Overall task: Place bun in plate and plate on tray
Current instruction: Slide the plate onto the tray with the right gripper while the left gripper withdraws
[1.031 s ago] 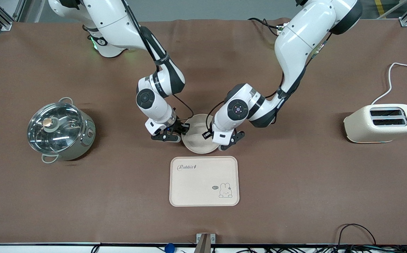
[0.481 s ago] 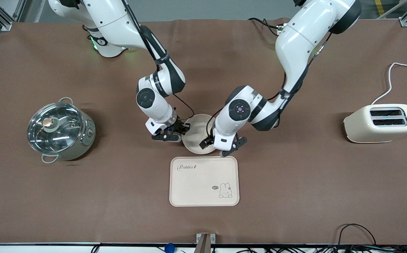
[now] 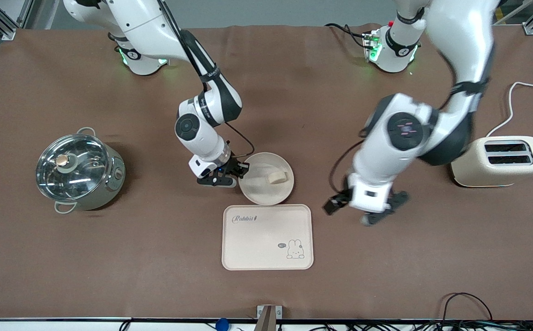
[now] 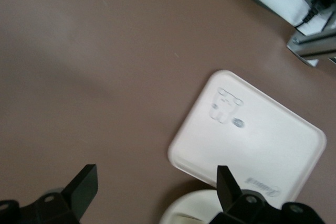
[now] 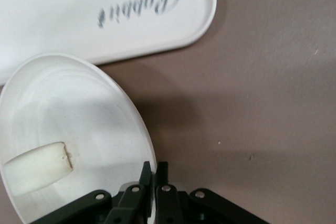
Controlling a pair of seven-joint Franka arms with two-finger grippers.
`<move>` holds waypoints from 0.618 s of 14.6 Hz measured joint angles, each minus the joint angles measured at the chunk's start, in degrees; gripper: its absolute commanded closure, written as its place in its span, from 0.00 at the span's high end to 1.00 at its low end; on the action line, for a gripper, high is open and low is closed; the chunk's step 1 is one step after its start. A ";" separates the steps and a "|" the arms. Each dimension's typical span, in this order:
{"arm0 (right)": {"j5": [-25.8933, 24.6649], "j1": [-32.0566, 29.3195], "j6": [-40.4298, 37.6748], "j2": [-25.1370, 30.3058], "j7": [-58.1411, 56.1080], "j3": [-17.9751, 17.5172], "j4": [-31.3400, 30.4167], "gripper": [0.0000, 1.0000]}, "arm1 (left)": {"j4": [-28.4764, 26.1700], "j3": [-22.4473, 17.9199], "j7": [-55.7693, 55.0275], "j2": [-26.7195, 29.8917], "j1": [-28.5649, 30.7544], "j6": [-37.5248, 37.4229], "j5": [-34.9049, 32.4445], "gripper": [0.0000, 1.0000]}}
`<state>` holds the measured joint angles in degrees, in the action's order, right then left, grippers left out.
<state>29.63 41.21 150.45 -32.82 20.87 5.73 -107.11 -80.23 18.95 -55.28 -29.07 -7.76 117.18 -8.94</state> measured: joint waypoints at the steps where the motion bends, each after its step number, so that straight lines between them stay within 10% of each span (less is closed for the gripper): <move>1: 1.36 -0.83 -1.16 0.56 -0.01 0.05 1.41 0.02 | 0.02 -0.05 6.25 1.93 2.82 -2.63 0.00 1.00; 9: 7.99 -8.15 -7.36 -12.50 0.49 0.23 26.27 0.01 | 0.11 -0.01 35.65 14.81 15.75 -18.55 0.09 1.00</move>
<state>37.61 33.06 143.09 -45.33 21.36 5.95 -80.85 -80.12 18.94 -19.62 -14.26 7.99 98.63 -8.85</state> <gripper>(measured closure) 0.952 0.000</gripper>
